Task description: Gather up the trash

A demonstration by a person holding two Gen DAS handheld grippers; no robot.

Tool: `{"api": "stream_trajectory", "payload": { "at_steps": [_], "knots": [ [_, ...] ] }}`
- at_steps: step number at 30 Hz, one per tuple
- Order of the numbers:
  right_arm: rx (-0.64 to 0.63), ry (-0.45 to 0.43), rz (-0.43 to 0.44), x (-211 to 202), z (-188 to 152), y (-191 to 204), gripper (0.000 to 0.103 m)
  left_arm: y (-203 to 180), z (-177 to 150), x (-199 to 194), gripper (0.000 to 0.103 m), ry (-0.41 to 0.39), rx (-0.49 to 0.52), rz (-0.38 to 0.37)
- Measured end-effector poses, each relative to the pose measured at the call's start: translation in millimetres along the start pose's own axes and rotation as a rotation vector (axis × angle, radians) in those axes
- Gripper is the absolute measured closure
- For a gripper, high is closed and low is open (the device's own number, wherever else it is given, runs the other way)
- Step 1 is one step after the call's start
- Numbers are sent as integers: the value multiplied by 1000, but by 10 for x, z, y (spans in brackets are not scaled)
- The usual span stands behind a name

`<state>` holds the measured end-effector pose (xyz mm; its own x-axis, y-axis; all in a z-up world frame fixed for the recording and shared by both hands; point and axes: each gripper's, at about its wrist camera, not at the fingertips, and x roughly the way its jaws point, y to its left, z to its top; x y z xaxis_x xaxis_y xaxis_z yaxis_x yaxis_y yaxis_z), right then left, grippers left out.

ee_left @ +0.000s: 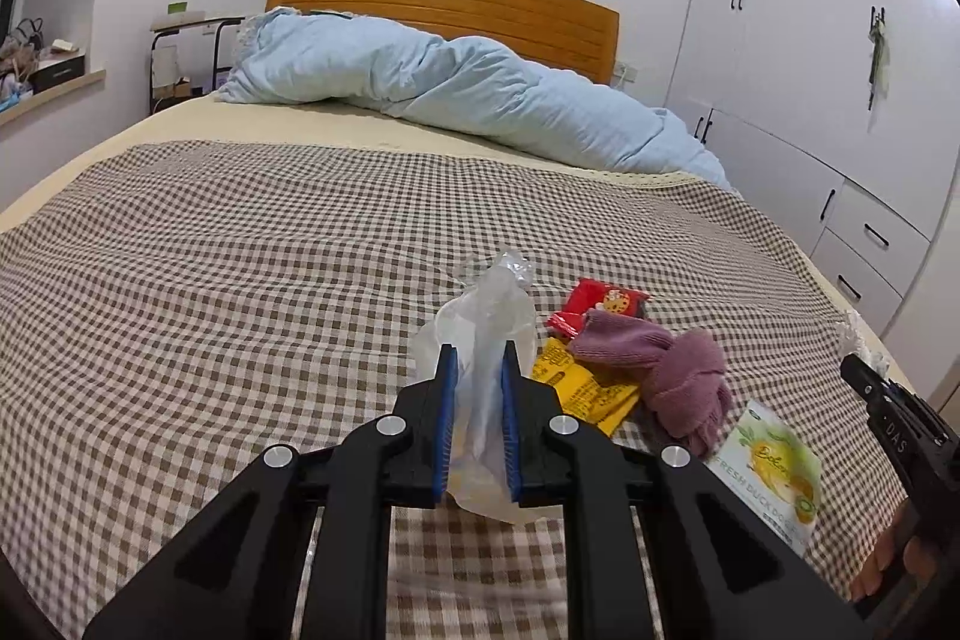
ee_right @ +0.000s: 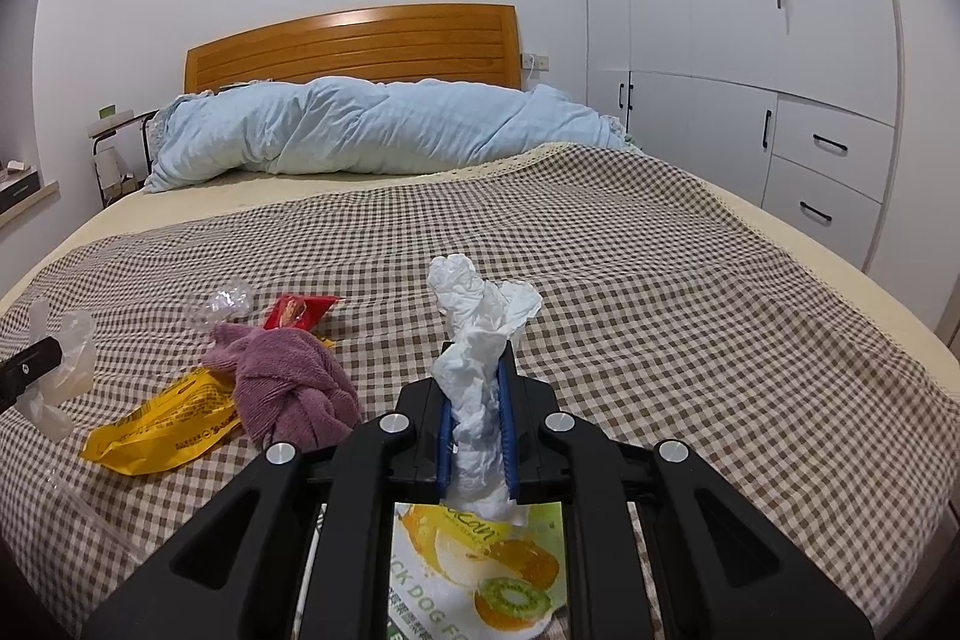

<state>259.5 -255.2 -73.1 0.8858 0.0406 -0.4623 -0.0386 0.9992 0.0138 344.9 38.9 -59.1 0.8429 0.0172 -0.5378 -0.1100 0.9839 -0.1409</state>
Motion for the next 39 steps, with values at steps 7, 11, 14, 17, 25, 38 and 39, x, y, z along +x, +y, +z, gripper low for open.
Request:
{"api": "stream_trajectory", "payload": {
  "at_steps": [7, 11, 14, 17, 25, 38, 39],
  "knots": [
    [-22, -14, -10, -187, -36, -47, 90, -95, -60, -190, 92, -16, 10, -21],
    [-21, -24, -4, -298, -49, -81, 90, -178, -105, -310, 92, -33, 30, -33],
    [-21, -32, -5, -360, -62, -107, 90, -214, -123, -379, 92, -46, 38, -43],
    [-23, -38, -7, -384, -59, -126, 90, -236, -126, -407, 92, -50, 28, -65],
    [-51, -49, -9, -429, -87, -116, 90, -264, -87, -492, 92, -74, 27, -99],
    [-102, -97, 3, -690, -61, -14, 90, -206, -53, -746, 92, -105, 19, -132],
    [-102, -100, 3, -715, -51, -7, 90, -202, -55, -783, 92, -105, 18, -135]
  ]
}}
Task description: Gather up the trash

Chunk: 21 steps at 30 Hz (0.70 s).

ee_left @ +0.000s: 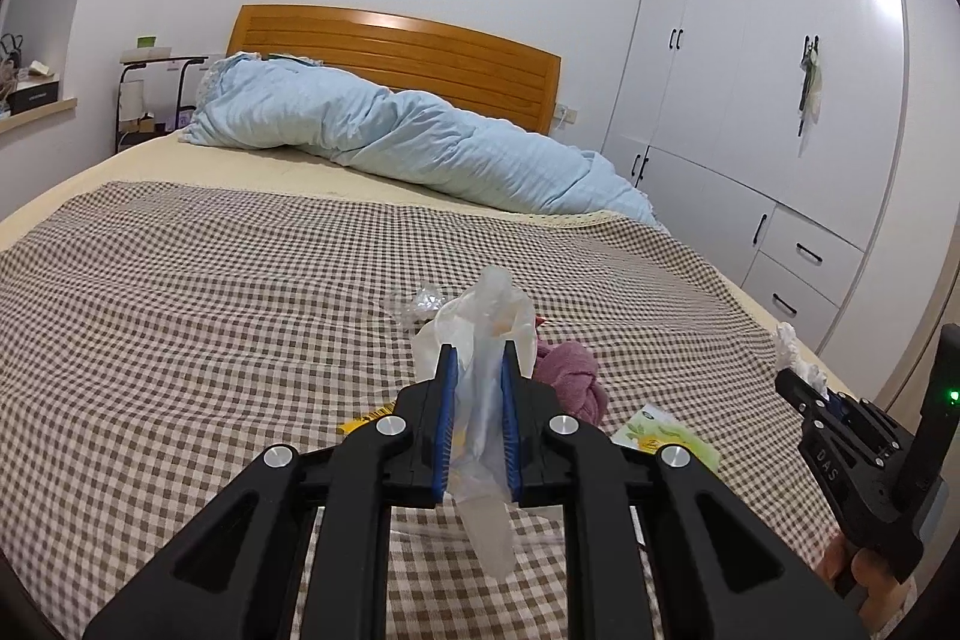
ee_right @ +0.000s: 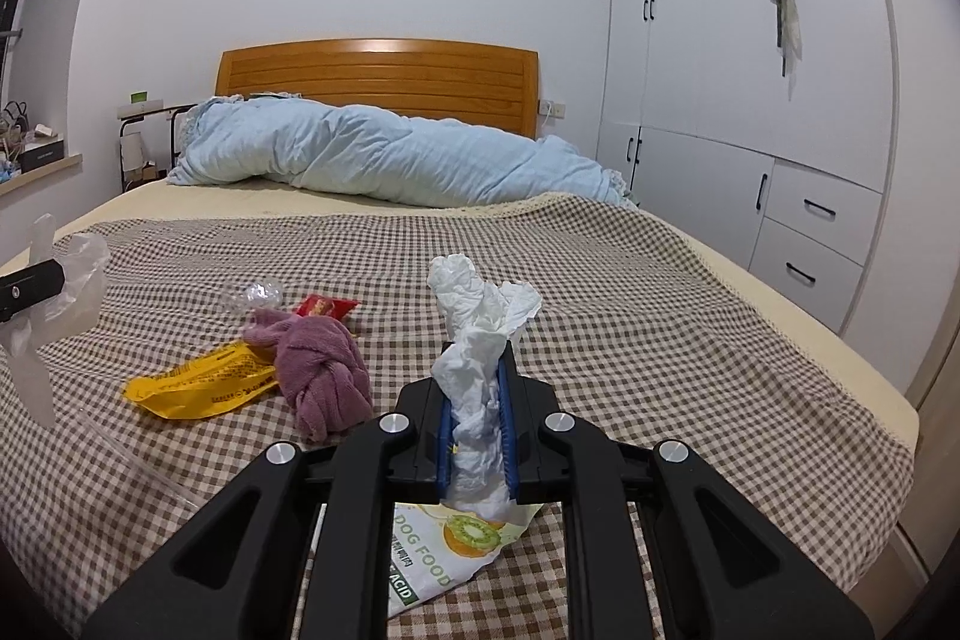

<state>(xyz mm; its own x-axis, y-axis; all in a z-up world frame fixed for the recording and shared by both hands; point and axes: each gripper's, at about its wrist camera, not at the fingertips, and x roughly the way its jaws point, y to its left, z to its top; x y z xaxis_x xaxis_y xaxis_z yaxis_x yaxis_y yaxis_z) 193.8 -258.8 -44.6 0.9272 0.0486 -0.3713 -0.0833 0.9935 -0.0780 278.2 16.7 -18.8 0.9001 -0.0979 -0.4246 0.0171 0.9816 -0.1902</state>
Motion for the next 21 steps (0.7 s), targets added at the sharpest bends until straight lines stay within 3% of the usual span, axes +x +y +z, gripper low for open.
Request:
{"api": "stream_trajectory", "payload": {
  "at_steps": [21],
  "knots": [
    [28, -7, 12, -715, -78, -7, 90, -158, -131, -797, 92, -5, 17, -28]
  ]
}}
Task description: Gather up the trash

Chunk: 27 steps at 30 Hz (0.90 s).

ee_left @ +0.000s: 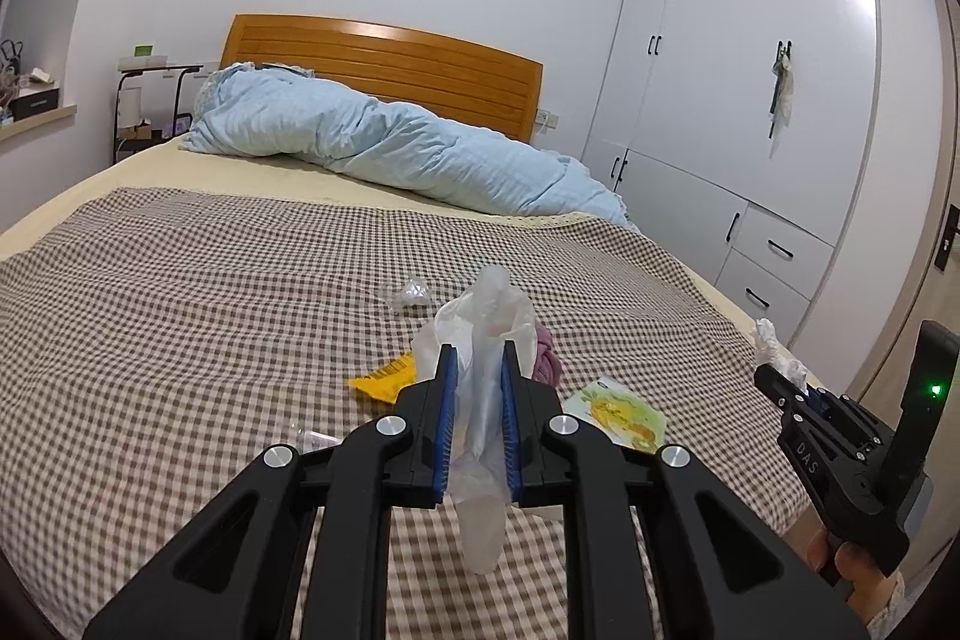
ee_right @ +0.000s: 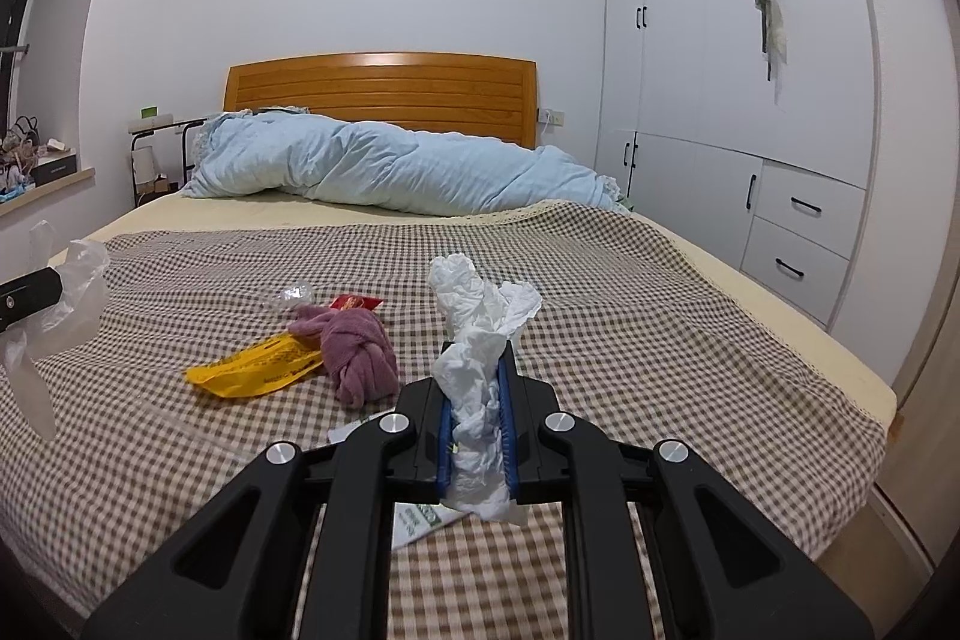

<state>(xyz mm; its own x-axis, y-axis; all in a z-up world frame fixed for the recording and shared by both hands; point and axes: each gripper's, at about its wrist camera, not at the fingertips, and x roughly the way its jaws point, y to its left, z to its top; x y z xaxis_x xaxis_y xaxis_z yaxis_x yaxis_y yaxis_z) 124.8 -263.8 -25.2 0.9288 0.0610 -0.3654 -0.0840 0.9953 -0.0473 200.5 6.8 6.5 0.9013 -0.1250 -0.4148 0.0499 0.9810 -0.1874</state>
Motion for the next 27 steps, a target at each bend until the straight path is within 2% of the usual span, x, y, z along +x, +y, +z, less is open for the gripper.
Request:
{"api": "stream_trajectory", "payload": {
  "at_steps": [27],
  "knots": [
    [2, -5, 45, -1045, -288, -49, 90, -378, -399, -1035, 92, 1, 72, 10]
  ]
}}
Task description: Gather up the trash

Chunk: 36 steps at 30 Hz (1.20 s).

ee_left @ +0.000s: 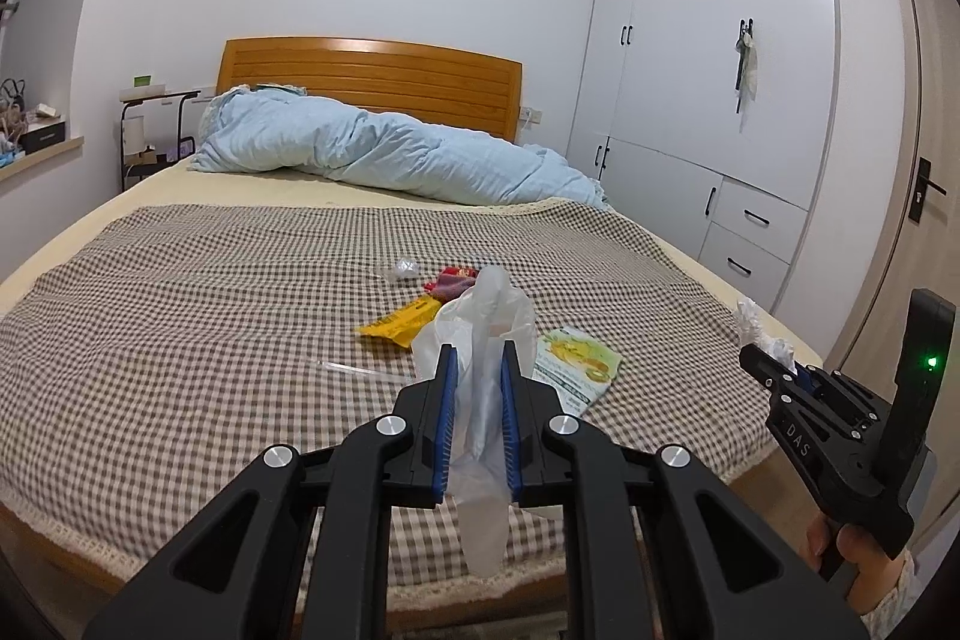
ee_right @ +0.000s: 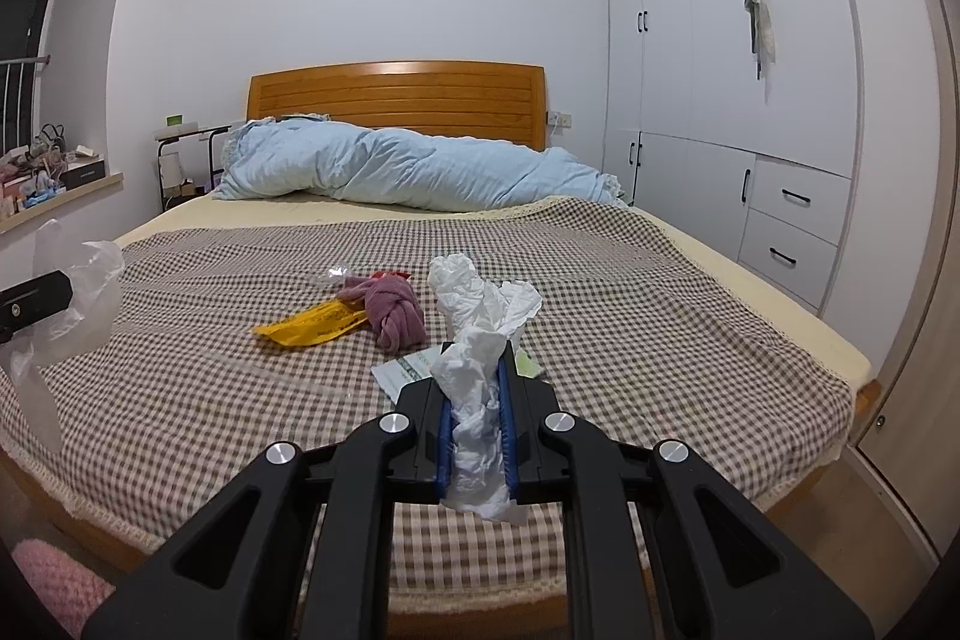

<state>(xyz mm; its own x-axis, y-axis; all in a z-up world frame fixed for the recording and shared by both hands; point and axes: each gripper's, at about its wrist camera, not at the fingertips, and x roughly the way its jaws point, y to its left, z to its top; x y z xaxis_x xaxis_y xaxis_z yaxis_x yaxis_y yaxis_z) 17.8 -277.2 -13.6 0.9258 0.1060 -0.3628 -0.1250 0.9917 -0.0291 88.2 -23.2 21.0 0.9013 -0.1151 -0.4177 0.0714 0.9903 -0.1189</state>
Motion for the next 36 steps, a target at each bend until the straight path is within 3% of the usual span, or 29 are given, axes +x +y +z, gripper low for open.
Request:
{"api": "stream_trajectory", "payload": {
  "at_steps": [16, 26, 36],
  "knots": [
    [-40, 14, 1, -501, -297, 56, 90, -96, -310, -519, 92, 15, 27, 0],
    [-97, 42, 0, -559, -367, 219, 90, 122, -374, -586, 92, -10, -26, -2],
    [-71, 50, 25, -610, -484, 131, 90, 177, -577, -557, 92, 37, -42, 38]
  ]
}}
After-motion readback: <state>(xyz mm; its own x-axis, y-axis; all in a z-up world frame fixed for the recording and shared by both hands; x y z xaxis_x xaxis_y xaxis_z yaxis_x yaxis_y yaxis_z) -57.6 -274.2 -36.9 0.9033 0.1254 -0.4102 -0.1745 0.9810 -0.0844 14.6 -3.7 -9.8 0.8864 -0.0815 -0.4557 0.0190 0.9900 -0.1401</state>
